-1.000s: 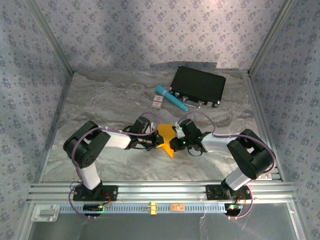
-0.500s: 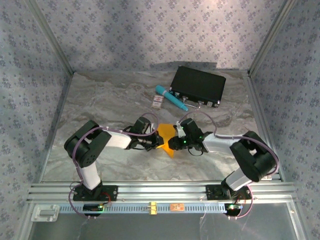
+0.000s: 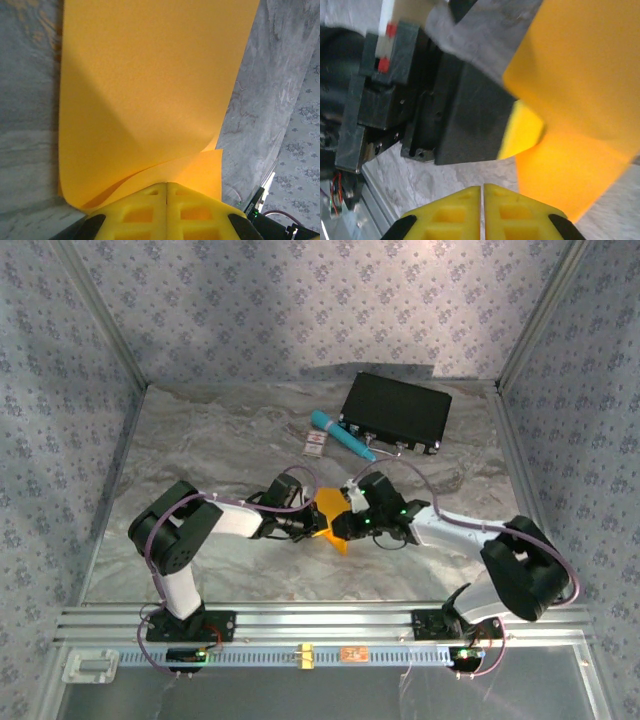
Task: Fold a paper plane with a square sheet of paper (pick it up from the middle)
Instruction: Third fold the triangle at the center of the table.
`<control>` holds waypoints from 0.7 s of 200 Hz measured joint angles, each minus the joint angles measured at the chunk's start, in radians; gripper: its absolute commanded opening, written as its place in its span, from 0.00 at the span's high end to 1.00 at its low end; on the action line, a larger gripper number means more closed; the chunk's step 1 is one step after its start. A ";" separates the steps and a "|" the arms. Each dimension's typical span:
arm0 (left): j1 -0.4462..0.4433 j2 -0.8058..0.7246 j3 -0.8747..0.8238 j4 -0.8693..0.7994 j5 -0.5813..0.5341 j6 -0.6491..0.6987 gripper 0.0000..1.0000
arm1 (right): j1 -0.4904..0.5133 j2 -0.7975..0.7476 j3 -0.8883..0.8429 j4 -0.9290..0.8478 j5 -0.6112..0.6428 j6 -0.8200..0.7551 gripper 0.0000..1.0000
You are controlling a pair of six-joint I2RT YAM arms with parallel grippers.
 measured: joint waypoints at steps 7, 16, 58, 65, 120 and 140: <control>0.000 0.000 0.000 0.000 0.000 0.000 1.00 | 0.015 0.017 0.013 -0.010 0.000 0.001 0.94; 0.000 0.000 0.000 -0.001 0.000 0.000 1.00 | 0.030 0.039 0.029 -0.019 0.000 0.001 0.95; 0.000 0.000 0.001 -0.001 0.000 0.000 1.00 | 0.059 0.119 0.077 -0.059 0.013 0.001 0.97; 0.000 0.000 0.001 -0.001 0.000 0.000 1.00 | 0.061 0.131 0.083 -0.062 0.015 0.001 0.97; 0.000 0.000 0.002 -0.005 0.000 0.000 1.00 | 0.064 0.186 0.095 -0.077 0.038 0.001 0.97; 0.000 0.000 0.004 -0.008 0.000 0.000 1.00 | 0.062 0.192 0.095 -0.080 0.039 0.001 0.97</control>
